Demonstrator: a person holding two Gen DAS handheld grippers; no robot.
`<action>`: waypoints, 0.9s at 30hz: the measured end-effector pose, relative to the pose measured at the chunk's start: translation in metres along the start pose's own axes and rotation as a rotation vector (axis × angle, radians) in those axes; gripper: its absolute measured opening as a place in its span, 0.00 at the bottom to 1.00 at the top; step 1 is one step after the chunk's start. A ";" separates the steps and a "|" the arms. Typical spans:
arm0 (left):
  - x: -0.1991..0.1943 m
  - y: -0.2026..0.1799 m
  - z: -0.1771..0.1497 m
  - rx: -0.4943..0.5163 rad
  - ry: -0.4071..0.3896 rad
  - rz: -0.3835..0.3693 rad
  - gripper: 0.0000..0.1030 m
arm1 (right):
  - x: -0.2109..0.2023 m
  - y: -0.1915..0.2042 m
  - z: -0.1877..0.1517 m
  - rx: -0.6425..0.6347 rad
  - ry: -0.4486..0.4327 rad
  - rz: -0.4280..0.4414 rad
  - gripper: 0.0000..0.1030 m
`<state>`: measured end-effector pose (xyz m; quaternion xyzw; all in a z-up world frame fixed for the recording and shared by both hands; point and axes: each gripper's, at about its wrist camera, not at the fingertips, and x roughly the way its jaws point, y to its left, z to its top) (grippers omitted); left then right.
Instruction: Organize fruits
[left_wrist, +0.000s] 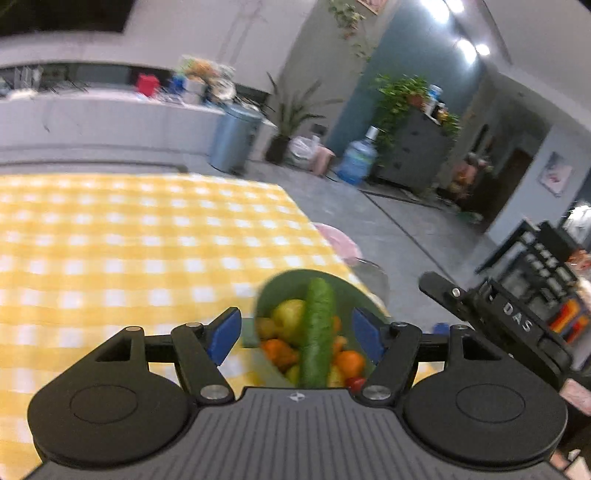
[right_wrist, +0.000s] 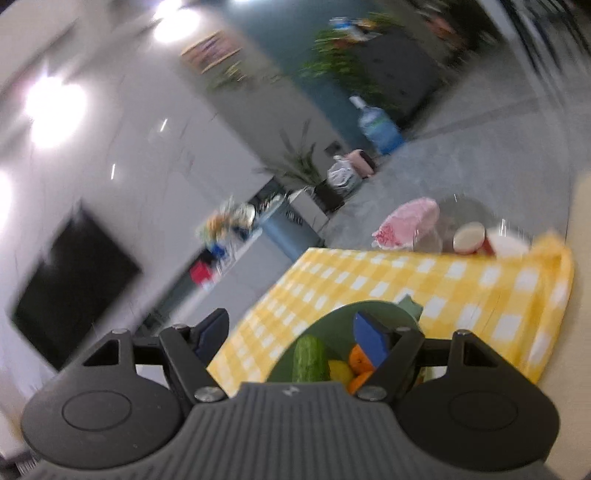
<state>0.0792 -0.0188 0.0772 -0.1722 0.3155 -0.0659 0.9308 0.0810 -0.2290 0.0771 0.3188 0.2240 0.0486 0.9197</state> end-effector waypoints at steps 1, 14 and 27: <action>-0.005 0.000 0.000 0.009 -0.005 0.018 0.78 | -0.005 0.009 0.001 -0.069 0.023 -0.011 0.71; -0.023 -0.019 -0.037 0.111 0.016 0.173 0.81 | -0.015 0.028 -0.052 -0.548 0.368 -0.236 0.82; -0.006 -0.009 -0.067 0.036 0.107 0.177 0.76 | -0.020 0.043 -0.079 -0.643 0.424 -0.279 0.82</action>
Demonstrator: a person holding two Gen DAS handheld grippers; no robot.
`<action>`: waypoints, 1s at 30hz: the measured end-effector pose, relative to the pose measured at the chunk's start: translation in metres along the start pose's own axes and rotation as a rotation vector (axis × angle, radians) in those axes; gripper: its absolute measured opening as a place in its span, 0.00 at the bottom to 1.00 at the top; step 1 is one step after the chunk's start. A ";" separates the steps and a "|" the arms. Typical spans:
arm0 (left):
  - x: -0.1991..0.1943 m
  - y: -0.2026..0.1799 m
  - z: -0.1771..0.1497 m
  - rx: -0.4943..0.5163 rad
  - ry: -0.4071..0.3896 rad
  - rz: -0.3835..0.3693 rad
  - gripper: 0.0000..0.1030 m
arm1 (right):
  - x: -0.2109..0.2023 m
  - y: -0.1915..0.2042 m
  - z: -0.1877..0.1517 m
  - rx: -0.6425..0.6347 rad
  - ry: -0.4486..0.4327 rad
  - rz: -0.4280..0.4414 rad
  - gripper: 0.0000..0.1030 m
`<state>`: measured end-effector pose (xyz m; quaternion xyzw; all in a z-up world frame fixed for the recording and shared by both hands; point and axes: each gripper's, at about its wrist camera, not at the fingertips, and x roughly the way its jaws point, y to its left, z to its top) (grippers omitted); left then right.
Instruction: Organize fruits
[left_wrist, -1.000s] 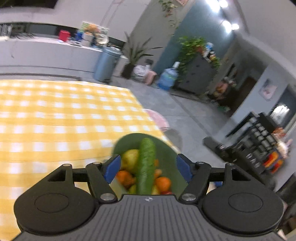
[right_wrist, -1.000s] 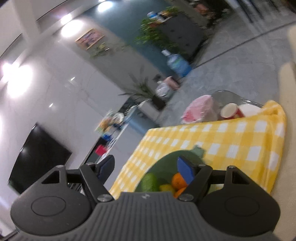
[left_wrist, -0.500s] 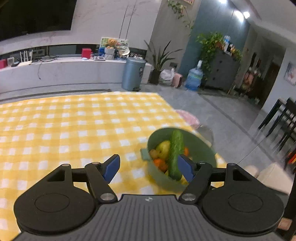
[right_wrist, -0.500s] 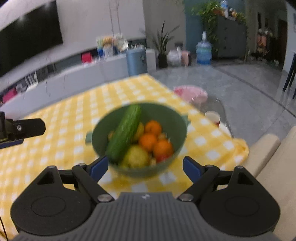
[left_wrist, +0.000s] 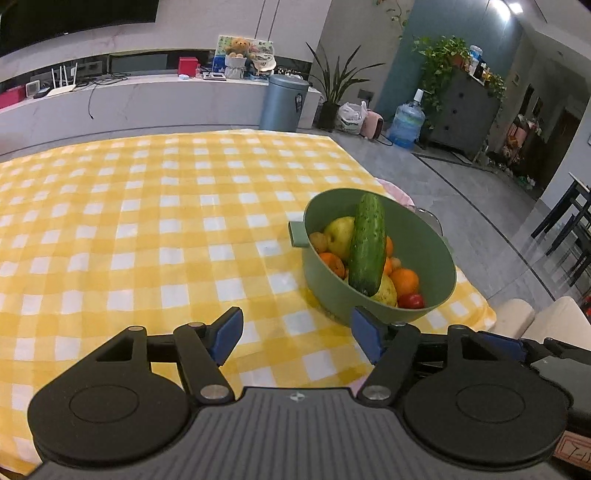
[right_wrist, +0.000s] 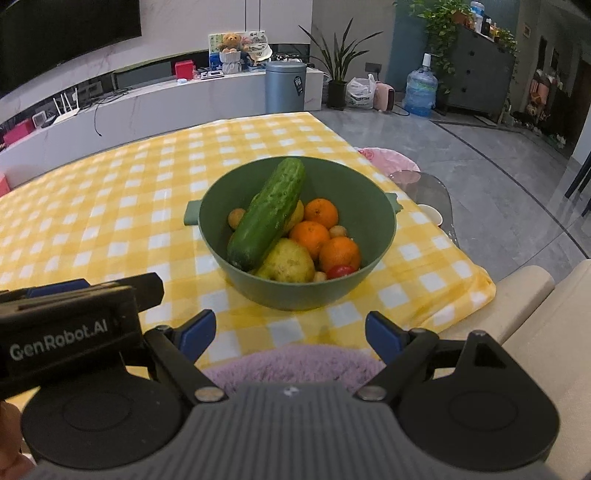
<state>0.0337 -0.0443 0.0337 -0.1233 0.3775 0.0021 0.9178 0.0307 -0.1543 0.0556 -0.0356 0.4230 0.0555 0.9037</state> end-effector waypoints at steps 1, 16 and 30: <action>0.001 0.000 -0.001 0.001 0.002 -0.001 0.76 | 0.001 0.000 -0.001 -0.002 0.005 0.000 0.82; 0.004 -0.001 -0.002 0.003 0.005 0.004 0.76 | 0.012 -0.002 -0.006 -0.005 0.017 0.015 0.82; 0.003 -0.007 -0.004 0.045 -0.007 0.023 0.75 | 0.019 -0.004 -0.013 0.039 -0.012 0.029 0.82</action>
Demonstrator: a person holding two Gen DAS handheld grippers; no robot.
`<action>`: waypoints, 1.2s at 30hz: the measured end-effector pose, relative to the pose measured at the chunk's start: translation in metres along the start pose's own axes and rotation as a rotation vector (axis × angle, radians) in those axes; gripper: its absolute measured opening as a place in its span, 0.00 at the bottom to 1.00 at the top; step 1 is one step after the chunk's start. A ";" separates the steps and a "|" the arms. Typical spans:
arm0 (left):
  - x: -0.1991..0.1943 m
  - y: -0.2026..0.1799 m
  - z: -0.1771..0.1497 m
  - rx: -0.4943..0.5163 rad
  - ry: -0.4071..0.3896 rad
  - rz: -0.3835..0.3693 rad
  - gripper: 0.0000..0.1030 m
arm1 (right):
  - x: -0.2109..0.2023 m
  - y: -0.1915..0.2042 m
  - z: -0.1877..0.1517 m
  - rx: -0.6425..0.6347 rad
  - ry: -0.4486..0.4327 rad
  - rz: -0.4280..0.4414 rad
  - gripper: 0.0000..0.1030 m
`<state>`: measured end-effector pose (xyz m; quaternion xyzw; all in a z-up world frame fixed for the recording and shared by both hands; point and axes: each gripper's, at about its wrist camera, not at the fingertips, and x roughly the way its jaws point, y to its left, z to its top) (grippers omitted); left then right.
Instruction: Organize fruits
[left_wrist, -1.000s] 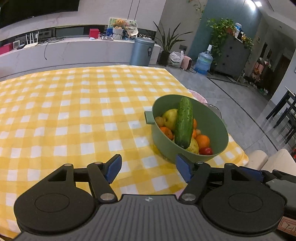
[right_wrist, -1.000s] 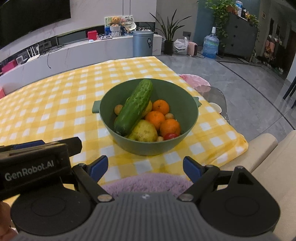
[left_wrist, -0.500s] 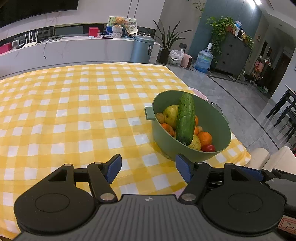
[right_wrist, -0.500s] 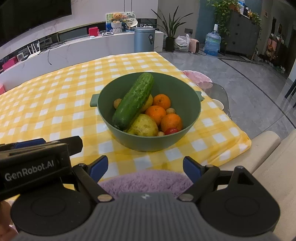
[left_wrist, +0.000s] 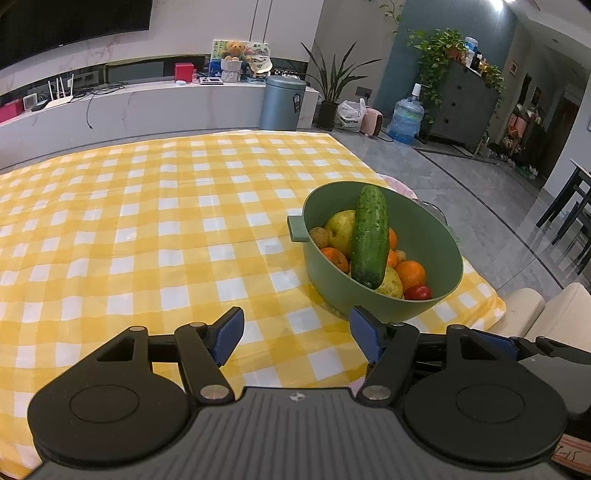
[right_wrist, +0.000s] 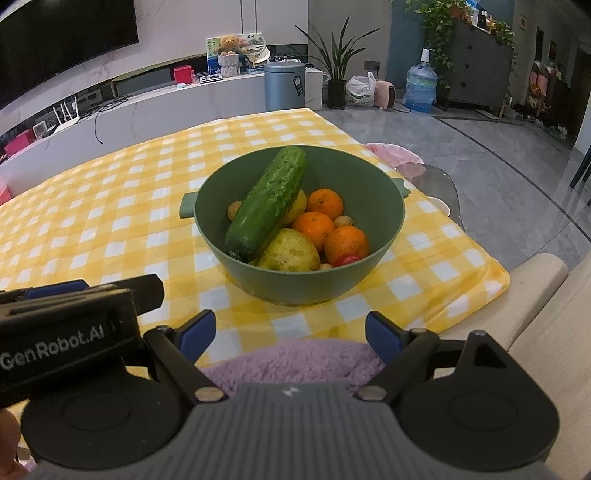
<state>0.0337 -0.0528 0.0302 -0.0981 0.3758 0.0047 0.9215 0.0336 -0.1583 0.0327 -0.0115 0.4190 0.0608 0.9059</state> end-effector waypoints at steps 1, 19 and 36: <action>-0.001 -0.001 0.000 0.003 0.000 0.001 0.75 | 0.000 0.000 0.000 0.001 0.000 0.001 0.82; -0.001 -0.005 -0.002 0.007 -0.001 -0.002 0.76 | 0.000 0.001 -0.003 0.002 -0.009 -0.008 0.81; 0.003 -0.006 -0.005 0.001 0.010 0.001 0.78 | 0.003 0.001 -0.004 -0.007 0.001 -0.011 0.79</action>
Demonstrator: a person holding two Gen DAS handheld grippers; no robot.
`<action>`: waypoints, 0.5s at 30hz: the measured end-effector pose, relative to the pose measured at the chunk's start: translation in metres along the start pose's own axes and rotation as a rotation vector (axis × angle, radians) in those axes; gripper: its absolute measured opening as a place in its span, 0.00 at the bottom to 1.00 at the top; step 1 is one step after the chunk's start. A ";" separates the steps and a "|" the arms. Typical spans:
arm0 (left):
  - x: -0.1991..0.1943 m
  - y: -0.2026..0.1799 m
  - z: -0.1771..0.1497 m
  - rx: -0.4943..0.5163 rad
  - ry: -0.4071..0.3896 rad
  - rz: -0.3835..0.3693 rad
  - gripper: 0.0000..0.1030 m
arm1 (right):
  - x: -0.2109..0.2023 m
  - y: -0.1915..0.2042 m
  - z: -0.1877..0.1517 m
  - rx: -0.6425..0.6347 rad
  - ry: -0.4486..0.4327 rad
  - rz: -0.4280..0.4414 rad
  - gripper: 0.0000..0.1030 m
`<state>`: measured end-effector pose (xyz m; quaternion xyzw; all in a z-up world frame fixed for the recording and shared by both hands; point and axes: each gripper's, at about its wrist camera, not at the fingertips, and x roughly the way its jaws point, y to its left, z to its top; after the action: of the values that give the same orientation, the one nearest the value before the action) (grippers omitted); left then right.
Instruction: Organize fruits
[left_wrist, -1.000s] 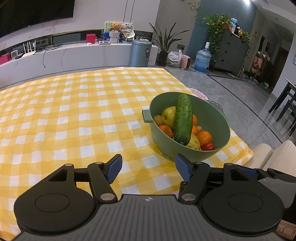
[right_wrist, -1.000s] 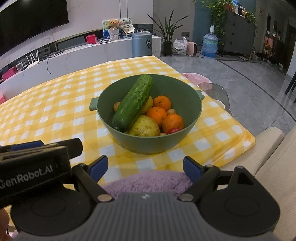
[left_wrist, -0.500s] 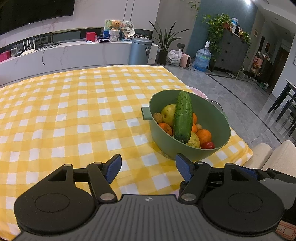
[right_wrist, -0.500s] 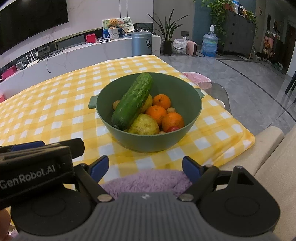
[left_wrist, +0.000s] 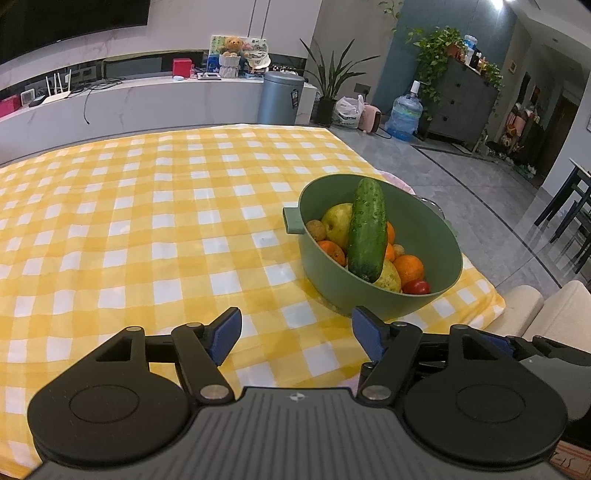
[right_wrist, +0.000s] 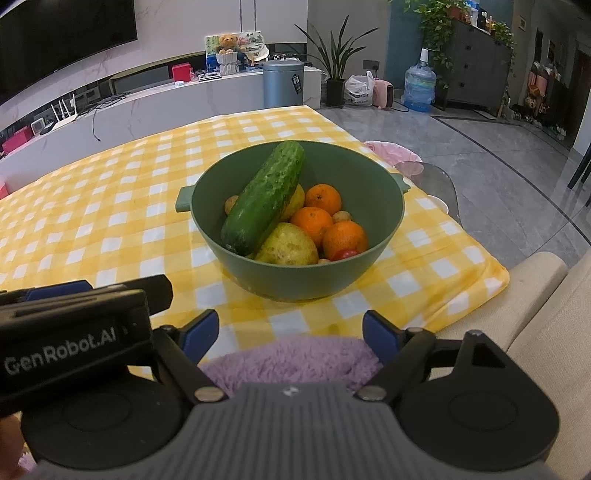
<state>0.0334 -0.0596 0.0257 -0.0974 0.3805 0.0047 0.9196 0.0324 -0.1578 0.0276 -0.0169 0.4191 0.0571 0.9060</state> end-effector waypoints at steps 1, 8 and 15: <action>0.001 0.000 0.000 0.000 0.002 0.000 0.78 | 0.000 0.000 0.000 -0.003 0.001 -0.001 0.79; 0.003 0.005 -0.001 -0.011 0.009 -0.005 0.79 | 0.004 -0.001 -0.001 -0.017 0.010 -0.005 0.79; 0.003 0.006 -0.002 -0.009 0.014 -0.003 0.79 | 0.004 -0.002 -0.001 -0.020 0.013 0.001 0.79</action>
<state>0.0340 -0.0544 0.0212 -0.1023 0.3868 0.0046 0.9164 0.0347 -0.1595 0.0236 -0.0260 0.4244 0.0618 0.9030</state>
